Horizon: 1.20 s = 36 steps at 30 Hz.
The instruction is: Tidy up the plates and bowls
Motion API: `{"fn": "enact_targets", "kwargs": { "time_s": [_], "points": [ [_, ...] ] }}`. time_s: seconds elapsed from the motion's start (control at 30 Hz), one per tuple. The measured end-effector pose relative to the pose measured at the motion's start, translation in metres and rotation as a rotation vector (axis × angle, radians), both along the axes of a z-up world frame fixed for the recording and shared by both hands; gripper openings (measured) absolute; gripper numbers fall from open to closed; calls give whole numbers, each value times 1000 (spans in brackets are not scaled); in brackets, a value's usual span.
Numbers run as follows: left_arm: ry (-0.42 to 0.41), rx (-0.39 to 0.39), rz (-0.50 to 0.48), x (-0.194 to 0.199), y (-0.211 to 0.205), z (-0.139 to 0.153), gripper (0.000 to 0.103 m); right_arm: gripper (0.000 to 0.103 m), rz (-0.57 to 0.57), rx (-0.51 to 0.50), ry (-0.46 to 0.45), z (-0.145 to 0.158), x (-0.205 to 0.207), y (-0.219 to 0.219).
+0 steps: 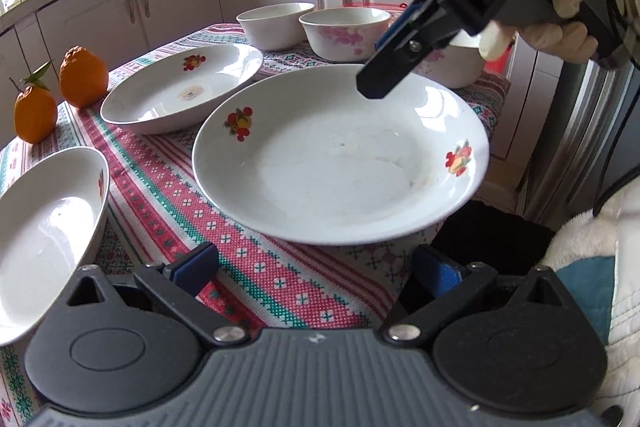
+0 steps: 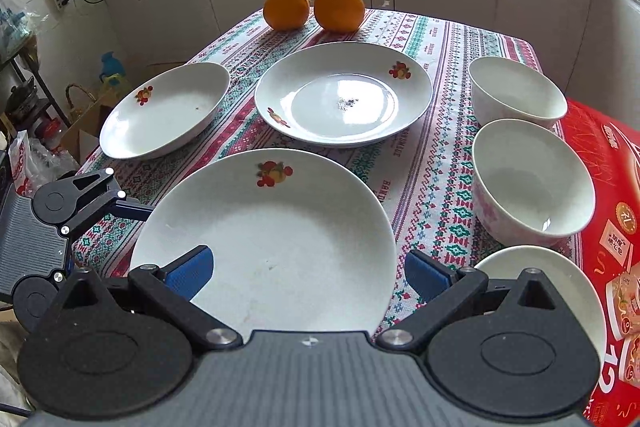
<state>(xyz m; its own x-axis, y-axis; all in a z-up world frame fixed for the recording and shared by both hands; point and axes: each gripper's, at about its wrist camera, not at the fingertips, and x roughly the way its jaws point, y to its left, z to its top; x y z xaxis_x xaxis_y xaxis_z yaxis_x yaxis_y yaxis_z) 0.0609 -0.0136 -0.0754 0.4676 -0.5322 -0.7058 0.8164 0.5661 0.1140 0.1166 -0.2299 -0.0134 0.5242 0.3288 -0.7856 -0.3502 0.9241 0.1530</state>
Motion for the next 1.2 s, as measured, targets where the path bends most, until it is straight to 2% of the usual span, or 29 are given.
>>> {"fn": "enact_targets", "kwargs": {
  "time_s": [0.07, 0.17, 0.23, 0.37, 0.57, 0.73, 0.93, 1.0, 1.03, 1.2],
  "points": [
    [5, 9, 6, -1, -2, 1, 102, 103, 0, 2, 3, 0, 2, 0],
    [87, -69, 9, 7, 5, 7, 102, 103, 3, 6, 0, 1, 4, 0],
    [106, -80, 10, 10, 7, 9, 102, 103, 6, 9, 3, 1, 5, 0],
    [92, -73, 3, 9, 4, 8, 102, 103, 11, 6, 32, -5, 11, -1],
    [90, -113, -9, 9, 2, 12, 102, 103, 45, 12, 82, -10, 23, -2],
    [100, -115, -14, 11, 0, 10, 100, 103, 77, 14, 117, -13, 35, -3],
    [105, -123, -18, 10, 0, 12, 100, 98, 114, -7, 156, -17, 48, -2],
    [103, -123, -24, 9, 0, 13, 100, 89, 129, -11, 167, -17, 51, -1],
    [102, -122, -26, 9, -1, 13, 100, 87, 135, -11, 177, -17, 53, -1],
    [109, -125, -25, 10, -1, 13, 100, 87, 184, -52, 214, -19, 59, 5]
  ]
}}
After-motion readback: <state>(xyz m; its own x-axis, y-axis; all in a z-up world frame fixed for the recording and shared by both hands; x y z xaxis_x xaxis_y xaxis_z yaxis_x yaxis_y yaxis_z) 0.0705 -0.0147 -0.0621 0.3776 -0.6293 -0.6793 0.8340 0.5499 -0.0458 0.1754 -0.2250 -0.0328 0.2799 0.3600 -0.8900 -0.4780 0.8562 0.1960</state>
